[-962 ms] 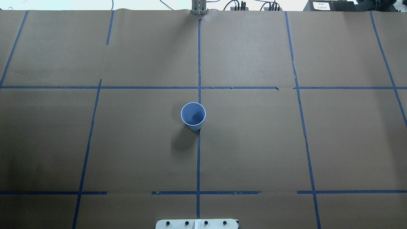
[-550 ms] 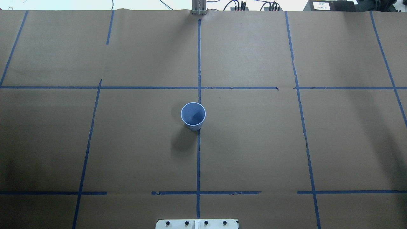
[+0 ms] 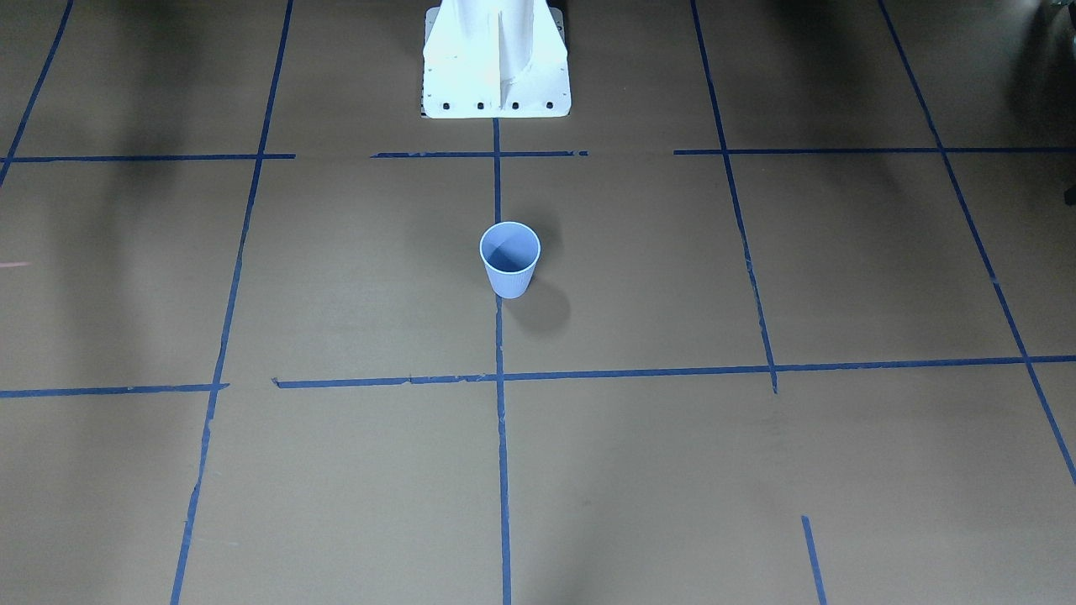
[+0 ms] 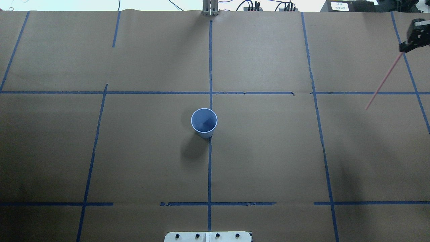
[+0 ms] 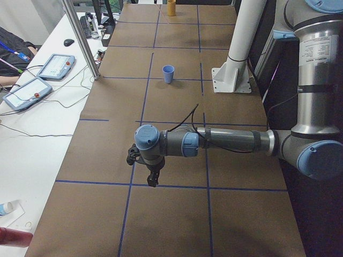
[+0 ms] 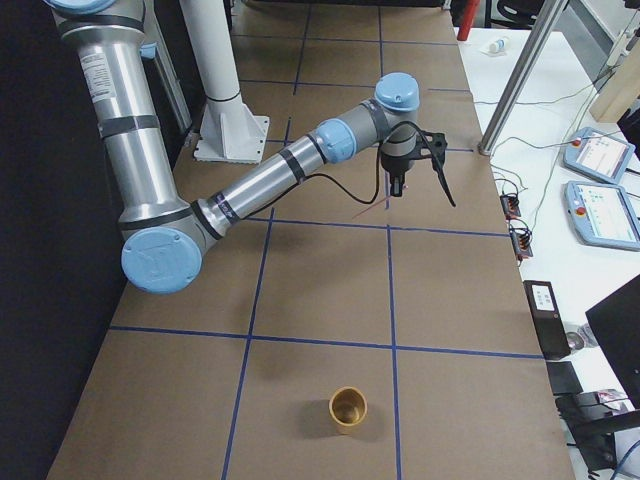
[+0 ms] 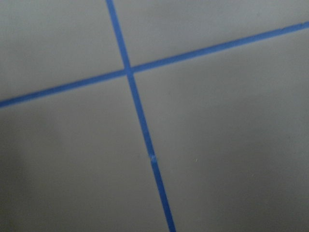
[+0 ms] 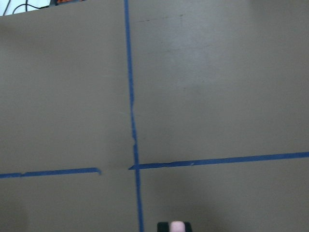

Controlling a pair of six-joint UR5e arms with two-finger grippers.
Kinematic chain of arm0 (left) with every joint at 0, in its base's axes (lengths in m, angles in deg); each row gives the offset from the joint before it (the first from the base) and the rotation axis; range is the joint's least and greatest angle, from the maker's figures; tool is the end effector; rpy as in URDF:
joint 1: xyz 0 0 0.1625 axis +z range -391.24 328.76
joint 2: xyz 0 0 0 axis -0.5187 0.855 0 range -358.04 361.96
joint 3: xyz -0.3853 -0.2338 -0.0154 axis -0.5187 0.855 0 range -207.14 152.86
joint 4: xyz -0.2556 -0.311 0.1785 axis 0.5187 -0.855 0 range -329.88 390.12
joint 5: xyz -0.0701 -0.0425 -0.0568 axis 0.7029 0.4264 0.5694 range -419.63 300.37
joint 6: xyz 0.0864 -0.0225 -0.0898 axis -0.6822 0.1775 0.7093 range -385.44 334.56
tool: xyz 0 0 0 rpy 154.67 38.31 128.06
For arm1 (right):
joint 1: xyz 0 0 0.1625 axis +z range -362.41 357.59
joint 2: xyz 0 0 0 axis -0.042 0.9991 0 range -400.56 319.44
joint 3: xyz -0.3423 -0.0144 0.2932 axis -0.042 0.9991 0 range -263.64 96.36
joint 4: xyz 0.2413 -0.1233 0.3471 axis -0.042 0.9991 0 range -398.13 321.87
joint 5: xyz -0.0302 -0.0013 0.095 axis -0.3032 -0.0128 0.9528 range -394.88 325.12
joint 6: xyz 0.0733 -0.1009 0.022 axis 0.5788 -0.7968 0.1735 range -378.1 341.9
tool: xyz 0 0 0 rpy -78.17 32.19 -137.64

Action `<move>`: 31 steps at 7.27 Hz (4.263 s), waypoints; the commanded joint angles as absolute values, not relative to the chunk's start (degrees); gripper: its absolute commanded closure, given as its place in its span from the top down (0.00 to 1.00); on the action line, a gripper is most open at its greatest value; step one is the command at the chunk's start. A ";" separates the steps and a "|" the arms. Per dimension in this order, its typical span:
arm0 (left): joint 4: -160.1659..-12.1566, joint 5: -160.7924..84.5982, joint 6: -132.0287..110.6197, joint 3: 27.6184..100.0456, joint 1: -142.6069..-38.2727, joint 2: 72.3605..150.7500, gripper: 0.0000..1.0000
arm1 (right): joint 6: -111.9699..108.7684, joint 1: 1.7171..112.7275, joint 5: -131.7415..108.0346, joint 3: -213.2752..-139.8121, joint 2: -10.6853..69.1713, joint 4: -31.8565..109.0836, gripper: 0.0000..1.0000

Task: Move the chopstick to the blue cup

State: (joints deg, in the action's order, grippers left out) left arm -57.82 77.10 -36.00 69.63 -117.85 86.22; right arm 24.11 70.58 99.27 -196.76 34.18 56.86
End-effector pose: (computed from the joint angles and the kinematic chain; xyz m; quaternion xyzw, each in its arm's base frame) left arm -0.0131 -0.4743 0.6923 0.0165 0.3963 0.1080 0.9116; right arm -0.1268 -0.5688 0.3580 0.0536 -0.4445 0.0883 0.8898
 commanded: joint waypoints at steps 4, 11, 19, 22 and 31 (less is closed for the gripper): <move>-57.77 77.39 -35.81 69.98 -118.17 85.72 1.00 | 58.51 47.11 85.74 -197.64 9.69 68.23 0.00; -57.86 77.57 -35.81 70.07 -118.17 85.81 1.00 | 68.99 36.10 72.36 -179.97 -4.53 66.82 0.00; -57.86 77.48 -35.81 69.98 -118.17 85.81 1.00 | 68.91 31.96 67.96 -177.95 -2.95 65.23 0.25; -57.86 77.48 -35.81 69.98 -118.17 85.81 1.00 | 67.95 32.39 67.16 -177.42 -1.98 63.38 1.00; -57.60 76.95 -35.89 69.02 -118.17 85.63 1.00 | 10.31 63.28 94.91 -184.71 24.16 63.82 1.00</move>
